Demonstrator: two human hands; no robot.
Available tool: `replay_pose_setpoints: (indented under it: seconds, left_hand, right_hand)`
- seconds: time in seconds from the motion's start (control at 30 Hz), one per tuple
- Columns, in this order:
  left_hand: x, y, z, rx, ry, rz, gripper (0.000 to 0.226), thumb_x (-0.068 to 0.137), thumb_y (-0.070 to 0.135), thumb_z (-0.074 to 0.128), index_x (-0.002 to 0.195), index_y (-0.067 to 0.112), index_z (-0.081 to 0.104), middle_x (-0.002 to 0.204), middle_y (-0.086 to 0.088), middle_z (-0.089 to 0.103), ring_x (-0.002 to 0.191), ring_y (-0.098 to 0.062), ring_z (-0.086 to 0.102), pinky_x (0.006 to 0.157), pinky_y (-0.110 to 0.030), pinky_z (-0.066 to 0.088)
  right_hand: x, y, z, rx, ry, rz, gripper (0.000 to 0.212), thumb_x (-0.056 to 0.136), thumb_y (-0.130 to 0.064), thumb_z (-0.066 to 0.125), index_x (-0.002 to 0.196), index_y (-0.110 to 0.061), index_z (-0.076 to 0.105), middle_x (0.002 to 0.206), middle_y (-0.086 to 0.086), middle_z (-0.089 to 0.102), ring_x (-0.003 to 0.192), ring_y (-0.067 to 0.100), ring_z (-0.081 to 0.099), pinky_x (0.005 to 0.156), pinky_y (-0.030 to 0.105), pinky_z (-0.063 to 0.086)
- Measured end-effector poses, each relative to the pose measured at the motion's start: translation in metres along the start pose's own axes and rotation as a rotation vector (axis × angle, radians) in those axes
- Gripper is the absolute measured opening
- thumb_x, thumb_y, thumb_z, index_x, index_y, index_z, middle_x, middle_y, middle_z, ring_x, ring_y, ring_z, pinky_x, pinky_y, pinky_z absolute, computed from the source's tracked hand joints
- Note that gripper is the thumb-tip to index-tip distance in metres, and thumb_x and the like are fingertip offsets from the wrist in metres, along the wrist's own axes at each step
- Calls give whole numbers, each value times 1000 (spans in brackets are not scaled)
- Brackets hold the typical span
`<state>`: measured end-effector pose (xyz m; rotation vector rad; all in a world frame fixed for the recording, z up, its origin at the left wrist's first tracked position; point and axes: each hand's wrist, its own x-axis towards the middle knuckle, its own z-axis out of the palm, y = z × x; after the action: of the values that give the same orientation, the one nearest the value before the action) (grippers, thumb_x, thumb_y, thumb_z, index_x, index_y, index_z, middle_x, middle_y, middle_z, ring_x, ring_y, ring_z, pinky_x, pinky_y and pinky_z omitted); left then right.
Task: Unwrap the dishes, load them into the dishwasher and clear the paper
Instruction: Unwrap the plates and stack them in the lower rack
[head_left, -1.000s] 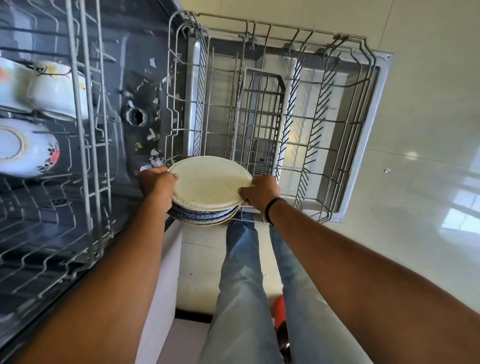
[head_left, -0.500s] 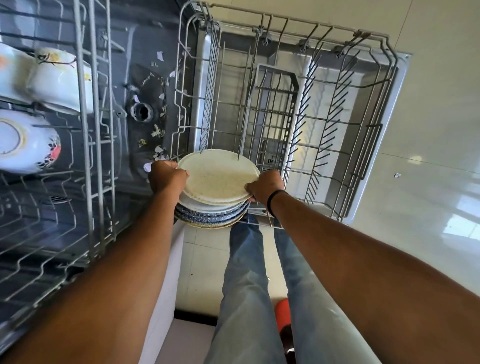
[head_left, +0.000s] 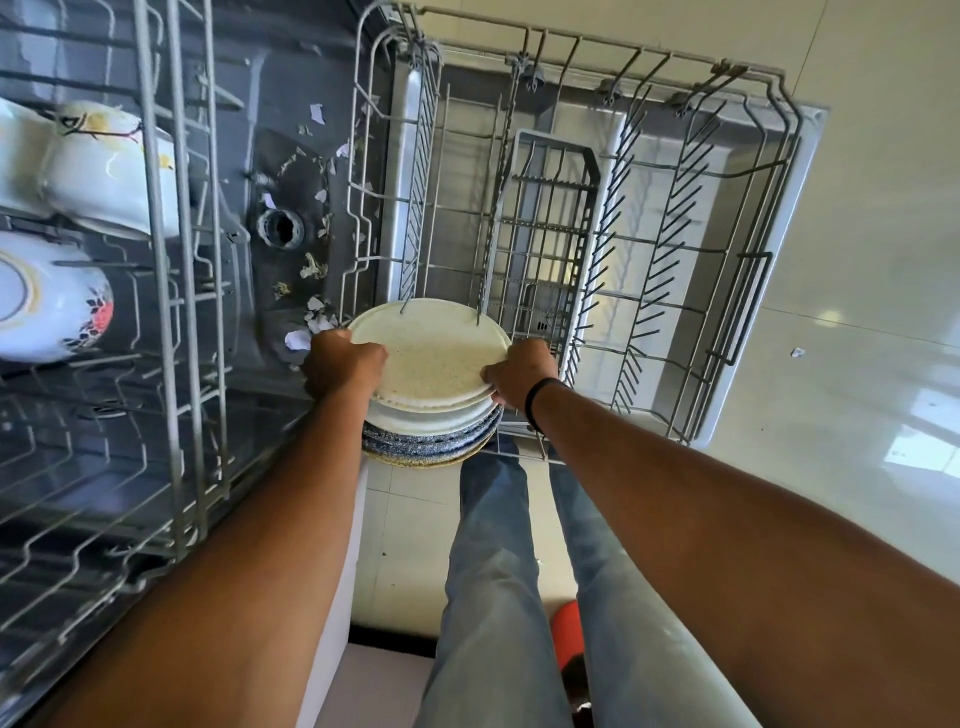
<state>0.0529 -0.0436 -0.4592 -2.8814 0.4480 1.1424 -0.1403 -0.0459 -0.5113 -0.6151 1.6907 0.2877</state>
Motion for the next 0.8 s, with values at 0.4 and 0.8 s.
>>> replay_pose_setpoints:
  seconds: [0.4,0.8]
  left_hand:
    - [11,-4,0,32,101,-78,23,69,24,73,91,30,73,118,-2,70,100,-32,66,90,-48,56]
    - [-15,3,-21,-24,179,-151,30,94,29,49,104,6,66,115,-21,69,106,-40,66,87,-41,56]
  right_hand:
    - [-7,-1,-1,35,-13,2,31,87,-2,67,117,-2,60,102,13,68,90,30,71,74,39,64]
    - [-51,14,-22,110,101,-50,5,74,-16,63,70,-14,60,80,10,70,81,35,72,72,50,63]
